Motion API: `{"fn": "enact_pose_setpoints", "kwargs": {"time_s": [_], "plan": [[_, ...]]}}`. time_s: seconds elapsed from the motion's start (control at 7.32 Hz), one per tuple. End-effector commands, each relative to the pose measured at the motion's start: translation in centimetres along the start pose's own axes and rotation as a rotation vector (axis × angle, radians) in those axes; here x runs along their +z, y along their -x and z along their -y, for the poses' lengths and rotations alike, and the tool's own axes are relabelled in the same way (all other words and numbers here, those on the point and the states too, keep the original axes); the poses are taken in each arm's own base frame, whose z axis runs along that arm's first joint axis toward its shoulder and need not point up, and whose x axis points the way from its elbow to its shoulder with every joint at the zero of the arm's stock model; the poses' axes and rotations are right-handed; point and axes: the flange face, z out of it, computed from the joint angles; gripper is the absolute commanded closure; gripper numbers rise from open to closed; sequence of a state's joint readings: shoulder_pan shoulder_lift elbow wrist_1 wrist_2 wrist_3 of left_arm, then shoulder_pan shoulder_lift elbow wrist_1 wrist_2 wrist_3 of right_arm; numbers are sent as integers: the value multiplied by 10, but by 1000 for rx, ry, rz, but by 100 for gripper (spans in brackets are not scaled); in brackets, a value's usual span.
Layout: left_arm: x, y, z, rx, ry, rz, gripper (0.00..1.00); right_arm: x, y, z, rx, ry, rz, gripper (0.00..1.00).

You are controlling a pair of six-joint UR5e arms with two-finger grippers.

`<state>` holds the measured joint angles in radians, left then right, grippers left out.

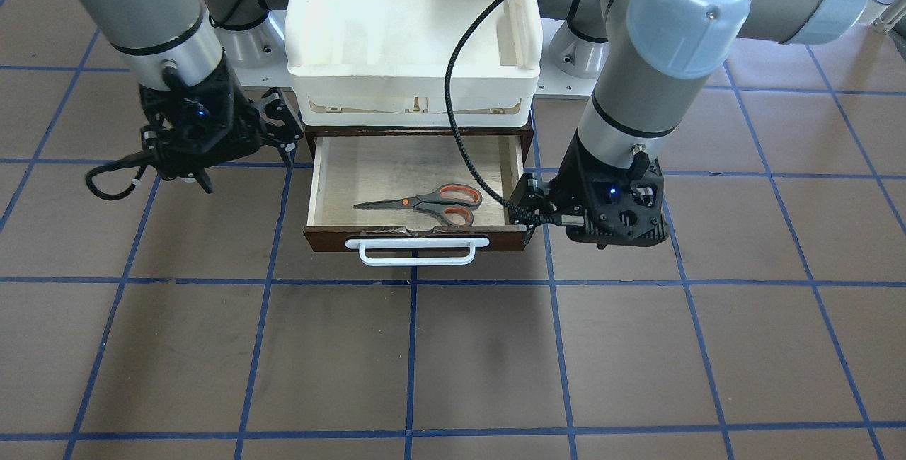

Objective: Put scissors in drawer and close it
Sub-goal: 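Raise the right gripper out of the drawer and back to its start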

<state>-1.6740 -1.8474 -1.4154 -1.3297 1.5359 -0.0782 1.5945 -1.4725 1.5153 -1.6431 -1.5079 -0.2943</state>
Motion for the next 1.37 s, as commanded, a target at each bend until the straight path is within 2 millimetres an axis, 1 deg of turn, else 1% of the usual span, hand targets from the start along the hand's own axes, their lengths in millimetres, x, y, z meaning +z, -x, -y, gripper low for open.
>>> {"fn": "enact_pose_setpoints", "kwargs": {"time_s": [0.0, 0.14, 0.27, 0.41, 0.55, 0.68, 0.82, 0.96, 1.23], "plan": [[10, -57, 36, -29, -30, 0, 0, -10, -54, -19, 136, 20, 1, 0], [25, -75, 49, -45, -34, 19, 0, -14, -65, -26, 163, 34, -1, 0], [41, -88, 56, -105, -25, 20, 0, -13, -65, -34, 185, 39, 1, 0], [59, -97, 59, -145, -26, 45, 0, -4, -58, -46, 250, 60, 4, 0], [84, -109, 59, -179, -4, 62, 0, 4, -50, -63, 292, 63, 5, 0], [106, -115, 60, -174, 25, 71, 0, 0, -46, -72, 298, 44, -4, 0], [133, -118, 61, -193, 56, 82, 0, -6, -44, -76, 300, 33, -10, 0], [144, -128, 59, -190, 63, 86, 0, -14, -41, -82, 360, 25, -24, 0], [179, -144, 51, -144, 113, 95, 0, -19, -41, -86, 374, 23, -52, 0]]}}
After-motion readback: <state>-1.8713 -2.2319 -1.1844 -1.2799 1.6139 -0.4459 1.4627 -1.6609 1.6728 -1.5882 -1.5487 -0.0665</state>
